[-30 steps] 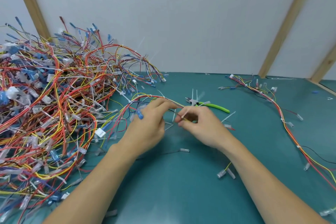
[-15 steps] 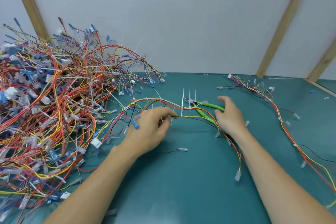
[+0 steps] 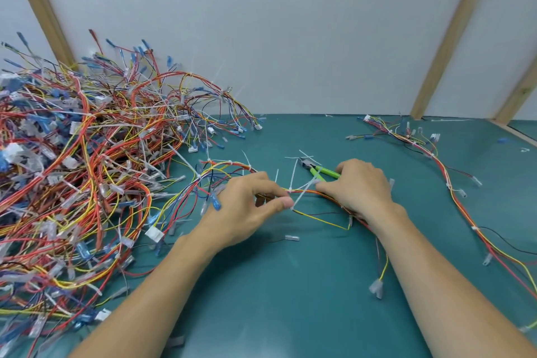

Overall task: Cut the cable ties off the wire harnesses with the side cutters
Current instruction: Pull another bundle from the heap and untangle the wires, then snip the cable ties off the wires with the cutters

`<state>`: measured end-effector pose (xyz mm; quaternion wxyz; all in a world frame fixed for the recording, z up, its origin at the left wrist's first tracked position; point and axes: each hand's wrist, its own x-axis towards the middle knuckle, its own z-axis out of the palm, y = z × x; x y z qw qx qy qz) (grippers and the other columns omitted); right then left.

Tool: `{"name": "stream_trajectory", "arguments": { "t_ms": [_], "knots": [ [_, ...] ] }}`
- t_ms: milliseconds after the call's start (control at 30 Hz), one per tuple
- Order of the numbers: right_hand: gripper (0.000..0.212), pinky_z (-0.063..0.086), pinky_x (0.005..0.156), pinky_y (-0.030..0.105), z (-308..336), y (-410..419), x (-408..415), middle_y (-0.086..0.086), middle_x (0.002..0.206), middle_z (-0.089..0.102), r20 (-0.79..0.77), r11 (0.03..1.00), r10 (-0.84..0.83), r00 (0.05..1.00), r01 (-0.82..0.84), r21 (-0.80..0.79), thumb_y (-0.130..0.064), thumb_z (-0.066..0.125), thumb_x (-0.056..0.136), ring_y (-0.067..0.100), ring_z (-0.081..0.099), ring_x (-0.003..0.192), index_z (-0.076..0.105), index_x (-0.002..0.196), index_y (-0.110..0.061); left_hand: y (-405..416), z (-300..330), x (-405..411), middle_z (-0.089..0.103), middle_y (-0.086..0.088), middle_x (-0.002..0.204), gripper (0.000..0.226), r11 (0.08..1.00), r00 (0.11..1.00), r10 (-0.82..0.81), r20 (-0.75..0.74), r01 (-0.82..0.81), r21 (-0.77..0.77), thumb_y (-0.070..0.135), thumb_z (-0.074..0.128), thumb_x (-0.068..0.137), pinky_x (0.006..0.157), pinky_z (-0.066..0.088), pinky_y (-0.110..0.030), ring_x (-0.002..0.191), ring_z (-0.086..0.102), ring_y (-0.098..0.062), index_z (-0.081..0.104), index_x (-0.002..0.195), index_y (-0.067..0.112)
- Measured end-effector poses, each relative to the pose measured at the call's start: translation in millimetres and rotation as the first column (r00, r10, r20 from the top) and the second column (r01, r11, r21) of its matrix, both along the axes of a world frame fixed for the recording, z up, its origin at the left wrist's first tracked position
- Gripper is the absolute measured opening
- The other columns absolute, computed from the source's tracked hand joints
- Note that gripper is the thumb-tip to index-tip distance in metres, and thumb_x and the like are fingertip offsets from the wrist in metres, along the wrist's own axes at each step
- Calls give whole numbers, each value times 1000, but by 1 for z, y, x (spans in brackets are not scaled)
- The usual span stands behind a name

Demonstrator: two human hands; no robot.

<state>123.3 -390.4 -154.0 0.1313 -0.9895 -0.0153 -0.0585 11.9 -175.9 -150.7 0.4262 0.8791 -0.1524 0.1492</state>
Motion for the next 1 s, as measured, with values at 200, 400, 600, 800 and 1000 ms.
{"name": "stream_trajectory", "arguments": {
  "t_ms": [200, 400, 600, 800, 1000],
  "knots": [
    [50, 37, 63, 38, 5, -13, 5, 8, 70, 58, -54, 953, -32, 998, 46, 299, -49, 46, 99, 37, 56, 79, 55, 66, -12, -3, 7, -3, 61, -6, 84, 22, 990, 998, -43, -42, 37, -138, 41, 72, 81, 76, 46, -32, 74, 55, -21, 79, 93, 24],
    [40, 45, 85, 42, 24, -7, -5, 8, 98, 71, 100, 534, -56, 993, -55, 844, -46, 25, 84, 28, 68, 89, 55, 87, -19, -3, 6, -2, 61, -7, 81, 9, 985, 997, 65, -46, -71, -157, 28, 78, 84, 73, 47, -35, 70, 52, -15, 79, 85, 19],
    [32, 54, 66, 38, 42, 14, -36, 3, 76, 64, 298, 228, 134, 945, -322, 919, -38, 41, 89, 22, 61, 59, 59, 93, -12, 4, 0, 6, 63, -8, 82, 12, 926, 934, 357, -23, -357, -123, 22, 74, 90, 68, 35, -9, 67, 51, -11, 78, 86, 11],
    [12, 47, 61, 19, 41, 32, -66, 3, 67, 64, 521, 443, 313, 794, -608, 659, -22, 63, 97, 13, 63, 60, 54, 92, -16, 4, -6, 8, 64, -4, 93, 6, 903, 907, 418, -54, -421, -86, 20, 74, 90, 70, 42, -12, 77, 59, -11, 76, 86, 16],
    [15, 56, 74, 39, 23, 42, -66, -10, 92, 74, 280, 587, 382, 881, -465, 663, -13, 67, 94, 17, 69, 77, 54, 100, -19, 2, -9, 7, 63, 6, 91, 4, 916, 917, 398, 5, -398, 48, 27, 77, 87, 73, 46, -30, 75, 62, -10, 74, 86, 23]
  ]
}}
